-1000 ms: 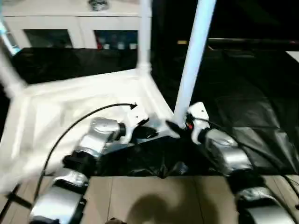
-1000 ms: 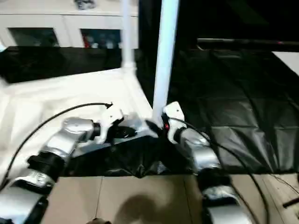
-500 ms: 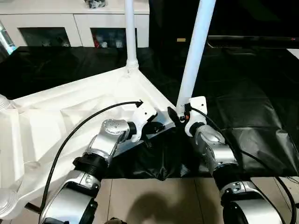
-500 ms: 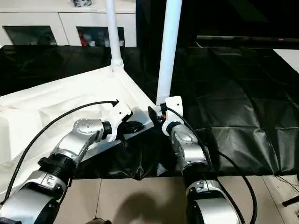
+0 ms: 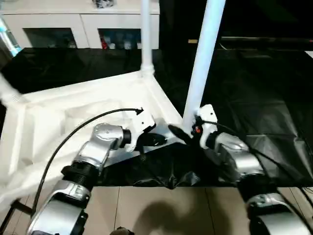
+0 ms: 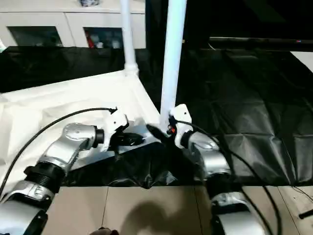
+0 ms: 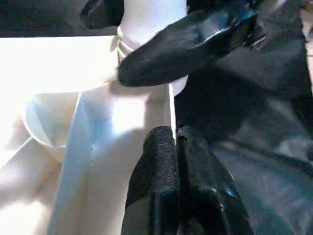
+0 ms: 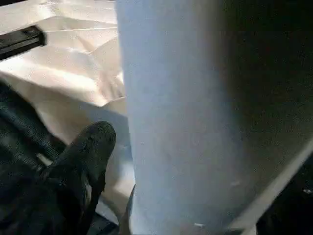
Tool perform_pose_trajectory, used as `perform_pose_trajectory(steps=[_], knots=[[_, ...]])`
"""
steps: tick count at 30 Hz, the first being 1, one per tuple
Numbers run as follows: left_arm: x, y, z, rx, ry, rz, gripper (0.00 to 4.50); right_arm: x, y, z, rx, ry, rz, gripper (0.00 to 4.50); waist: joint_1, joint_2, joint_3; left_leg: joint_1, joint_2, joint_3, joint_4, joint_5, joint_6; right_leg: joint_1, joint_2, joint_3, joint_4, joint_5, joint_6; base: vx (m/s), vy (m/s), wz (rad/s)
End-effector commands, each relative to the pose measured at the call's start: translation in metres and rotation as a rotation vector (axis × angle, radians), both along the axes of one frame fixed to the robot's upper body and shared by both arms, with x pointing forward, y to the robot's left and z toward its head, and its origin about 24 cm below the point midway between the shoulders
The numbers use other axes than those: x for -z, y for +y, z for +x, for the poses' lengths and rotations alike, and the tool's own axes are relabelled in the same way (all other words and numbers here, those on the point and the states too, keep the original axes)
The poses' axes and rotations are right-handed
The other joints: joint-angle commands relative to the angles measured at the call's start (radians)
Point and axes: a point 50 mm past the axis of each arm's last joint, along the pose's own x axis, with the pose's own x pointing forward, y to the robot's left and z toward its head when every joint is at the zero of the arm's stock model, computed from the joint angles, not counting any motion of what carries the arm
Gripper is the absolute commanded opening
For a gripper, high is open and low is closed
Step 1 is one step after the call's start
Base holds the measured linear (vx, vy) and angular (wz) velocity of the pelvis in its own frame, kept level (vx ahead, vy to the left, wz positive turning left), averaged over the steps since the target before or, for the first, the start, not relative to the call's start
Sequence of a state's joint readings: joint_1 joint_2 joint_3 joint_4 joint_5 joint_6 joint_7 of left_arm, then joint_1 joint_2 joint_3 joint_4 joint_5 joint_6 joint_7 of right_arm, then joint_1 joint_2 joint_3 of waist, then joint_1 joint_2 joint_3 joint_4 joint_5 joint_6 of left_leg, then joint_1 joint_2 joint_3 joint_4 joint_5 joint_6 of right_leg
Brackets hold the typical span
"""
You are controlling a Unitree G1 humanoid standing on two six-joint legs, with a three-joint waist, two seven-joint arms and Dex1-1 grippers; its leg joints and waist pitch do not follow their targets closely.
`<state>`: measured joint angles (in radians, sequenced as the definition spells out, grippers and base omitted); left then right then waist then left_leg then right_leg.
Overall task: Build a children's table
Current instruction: Rotate leg to tighten
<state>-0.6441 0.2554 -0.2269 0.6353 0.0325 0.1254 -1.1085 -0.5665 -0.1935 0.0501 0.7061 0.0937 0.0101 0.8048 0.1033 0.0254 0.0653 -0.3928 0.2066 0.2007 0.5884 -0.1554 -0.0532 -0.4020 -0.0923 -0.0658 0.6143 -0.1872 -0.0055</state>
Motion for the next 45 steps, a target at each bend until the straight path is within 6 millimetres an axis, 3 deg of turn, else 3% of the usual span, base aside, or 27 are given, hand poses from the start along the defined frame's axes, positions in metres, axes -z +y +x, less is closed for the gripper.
perform_pose_trajectory(steps=[1,4,13,24,31,34,35,40,45], knots=[[-0.011,-0.018,-0.003,0.133,-0.032,-0.027,0.00,-0.004,0.008,-0.005,-0.114,0.000,-0.004,4.16,0.001,-0.002,-0.082,0.029,0.029,-0.014,-0.066,-0.251,0.030,0.048,-0.051,0.038,-0.064,-0.101,-0.257,0.000,0.000,0.00],[-0.012,-0.013,-0.002,0.142,-0.027,-0.023,0.00,-0.004,0.004,-0.008,-0.183,0.019,-0.023,4.32,0.009,-0.002,-0.083,0.027,0.028,-0.014,-0.063,-0.226,0.040,0.049,-0.053,0.038,-0.060,-0.082,-0.260,0.000,0.000,0.00],[-0.011,-0.010,-0.005,0.171,-0.010,-0.020,0.00,-0.007,0.003,-0.010,-0.241,-0.003,-0.047,4.35,0.012,-0.002,-0.084,0.026,0.029,-0.015,-0.062,-0.212,0.046,0.048,-0.054,0.037,-0.059,-0.091,-0.261,0.000,0.000,0.00],[-0.010,-0.009,-0.005,0.169,-0.002,-0.009,0.00,-0.003,0.002,-0.012,-0.228,0.019,-0.043,3.33,0.013,0.002,-0.085,0.027,0.029,-0.015,-0.062,-0.212,0.040,0.047,-0.053,0.037,-0.058,-0.075,-0.267,0.000,0.000,0.00],[-0.009,-0.017,0.002,0.058,-0.025,-0.030,0.00,0.007,0.002,-0.002,-0.013,0.037,-0.054,2.79,0.008,0.001,-0.082,0.029,0.027,-0.016,-0.065,-0.242,0.016,0.045,-0.055,0.039,-0.064,-0.133,-0.252,0.000,0.000,0.00],[-0.009,-0.023,0.006,-0.003,-0.037,-0.034,0.00,0.011,0.010,0.002,0.087,0.055,-0.021,2.64,0.003,0.001,-0.082,0.029,0.026,-0.018,-0.067,-0.247,0.007,0.044,-0.055,0.039,-0.066,-0.149,-0.242,0.000,0.000,0.00],[-0.009,-0.030,0.009,-0.058,-0.047,-0.036,0.00,0.014,0.016,0.005,0.171,0.068,-0.015,2.64,0.001,-0.004,-0.082,0.029,0.026,-0.017,-0.067,-0.241,0.007,0.045,-0.053,0.039,-0.066,-0.145,-0.240,0.000,0.000,0.00],[-0.012,-0.052,0.017,-0.216,-0.069,-0.081,0.00,0.019,0.035,0.016,0.457,0.133,0.031,2.62,-0.007,0.001,-0.082,0.034,0.024,-0.017,-0.069,-0.243,-0.014,0.039,-0.054,0.041,-0.071,-0.165,-0.233,0.000,0.000,0.00],[-0.014,-0.065,0.017,-0.235,-0.077,-0.116,0.00,0.014,0.051,0.018,0.463,0.121,0.084,2.62,-0.004,-0.001,-0.089,0.027,0.022,-0.016,-0.063,-0.189,0.014,0.048,-0.051,0.039,-0.061,-0.059,-0.231,0.000,0.000,0.00]])
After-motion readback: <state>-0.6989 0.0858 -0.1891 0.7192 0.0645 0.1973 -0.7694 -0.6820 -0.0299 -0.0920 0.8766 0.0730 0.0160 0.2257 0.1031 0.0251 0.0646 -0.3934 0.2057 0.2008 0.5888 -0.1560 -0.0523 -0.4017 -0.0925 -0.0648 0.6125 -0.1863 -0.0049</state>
